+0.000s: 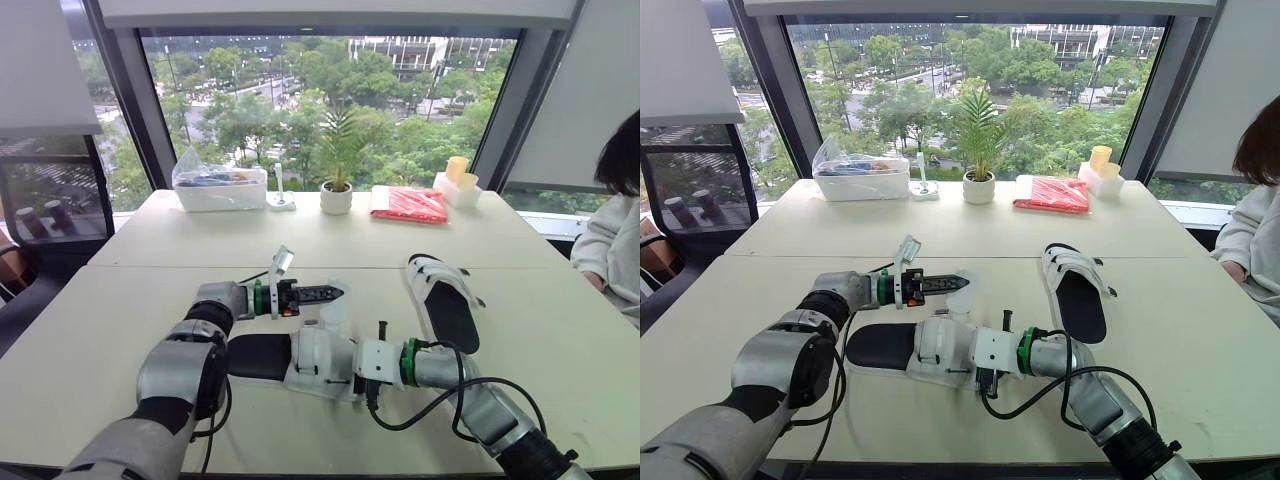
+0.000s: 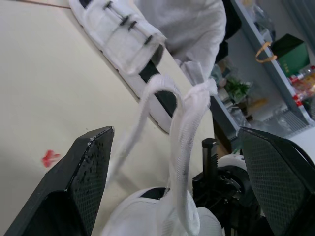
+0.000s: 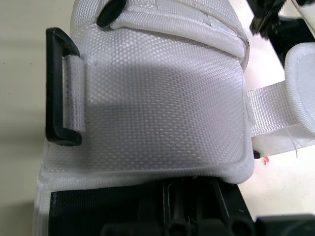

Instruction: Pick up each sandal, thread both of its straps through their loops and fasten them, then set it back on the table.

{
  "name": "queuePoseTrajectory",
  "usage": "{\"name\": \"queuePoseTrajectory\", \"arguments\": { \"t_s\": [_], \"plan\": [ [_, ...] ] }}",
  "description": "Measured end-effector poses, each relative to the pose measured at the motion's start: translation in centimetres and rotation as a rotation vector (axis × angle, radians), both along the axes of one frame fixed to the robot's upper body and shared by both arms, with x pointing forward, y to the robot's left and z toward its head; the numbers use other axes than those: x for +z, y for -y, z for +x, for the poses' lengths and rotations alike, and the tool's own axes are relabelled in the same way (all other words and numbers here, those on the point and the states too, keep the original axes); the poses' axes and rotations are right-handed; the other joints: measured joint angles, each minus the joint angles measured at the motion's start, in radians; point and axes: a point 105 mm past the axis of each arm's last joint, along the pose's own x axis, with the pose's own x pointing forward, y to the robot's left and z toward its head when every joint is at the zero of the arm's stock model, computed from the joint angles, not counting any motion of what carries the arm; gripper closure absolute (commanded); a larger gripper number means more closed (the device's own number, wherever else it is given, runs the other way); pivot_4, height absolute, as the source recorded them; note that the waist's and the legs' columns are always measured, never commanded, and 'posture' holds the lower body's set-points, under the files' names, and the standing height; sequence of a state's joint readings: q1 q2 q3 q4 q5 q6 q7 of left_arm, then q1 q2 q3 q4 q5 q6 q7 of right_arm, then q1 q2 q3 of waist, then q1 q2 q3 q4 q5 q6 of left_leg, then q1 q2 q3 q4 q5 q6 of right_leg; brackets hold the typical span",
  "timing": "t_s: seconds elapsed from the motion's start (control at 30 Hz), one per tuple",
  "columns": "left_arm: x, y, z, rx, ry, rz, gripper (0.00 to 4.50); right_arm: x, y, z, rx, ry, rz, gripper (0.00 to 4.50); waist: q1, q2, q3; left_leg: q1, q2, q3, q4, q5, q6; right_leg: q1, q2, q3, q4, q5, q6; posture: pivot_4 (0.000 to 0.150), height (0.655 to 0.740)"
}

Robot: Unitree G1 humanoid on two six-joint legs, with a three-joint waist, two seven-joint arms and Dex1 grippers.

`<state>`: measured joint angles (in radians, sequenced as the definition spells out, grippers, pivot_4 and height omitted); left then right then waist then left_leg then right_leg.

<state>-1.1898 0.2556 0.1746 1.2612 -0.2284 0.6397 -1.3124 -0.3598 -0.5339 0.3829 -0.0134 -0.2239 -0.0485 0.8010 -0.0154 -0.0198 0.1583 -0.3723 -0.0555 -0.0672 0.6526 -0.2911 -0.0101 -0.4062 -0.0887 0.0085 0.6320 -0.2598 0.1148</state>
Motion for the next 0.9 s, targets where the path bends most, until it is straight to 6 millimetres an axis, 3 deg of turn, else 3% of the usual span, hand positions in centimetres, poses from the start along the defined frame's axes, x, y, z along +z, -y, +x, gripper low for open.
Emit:
{"name": "queuePoseTrajectory", "arguments": {
  "t_s": [0.2, 0.37, 0.47, 0.9],
  "plan": [
    [-0.1, -2.4, 0.3, 0.011, 0.136, 0.101, 0.39, 0.0, 0.0, 0.0, 0.001, 0.0, 0.001, 4.5, 0.0, 0.0, 0.0, 0.0, 0.0, 0.0, 0.0, 0.002, -0.004, 0.0, 0.0, 0.0, 0.0, 0.0, 0.0, 0.15, 0.7374],
    [-2.3, -3.8, 0.1, -0.002, 0.289, 0.232, 0.39, 0.0, 0.0, 0.1, -0.001, -0.001, 0.0, 4.5, 0.002, 0.0, -0.001, 0.0, 0.0, 0.0, 0.0, 0.002, -0.003, 0.0, 0.0, 0.0, 0.0, 0.0, 0.0, 0.15, 0.7374],
    [-3.4, -3.1, 0.0, -0.02, 0.37, 0.293, 0.39, 0.0, 0.0, 0.1, -0.002, -0.001, -0.001, 4.5, 0.002, -0.001, -0.001, 0.0, 0.0, 0.0, 0.0, 0.0, -0.001, 0.0, 0.0, 0.0, 0.0, 0.0, 0.0, 0.15, 0.7374],
    [-3.2, 0.8, 0.3, -0.054, 0.627, 0.35, 0.39, -0.1, 0.1, 0.0, -0.003, -0.006, 0.0, 4.5, 0.002, -0.001, -0.005, 0.0, 0.0, 0.0, 0.0, 0.0, 0.0, 0.0, 0.0, 0.0, 0.0, 0.0, 0.0, 0.15, 0.7374]
  ]
}}
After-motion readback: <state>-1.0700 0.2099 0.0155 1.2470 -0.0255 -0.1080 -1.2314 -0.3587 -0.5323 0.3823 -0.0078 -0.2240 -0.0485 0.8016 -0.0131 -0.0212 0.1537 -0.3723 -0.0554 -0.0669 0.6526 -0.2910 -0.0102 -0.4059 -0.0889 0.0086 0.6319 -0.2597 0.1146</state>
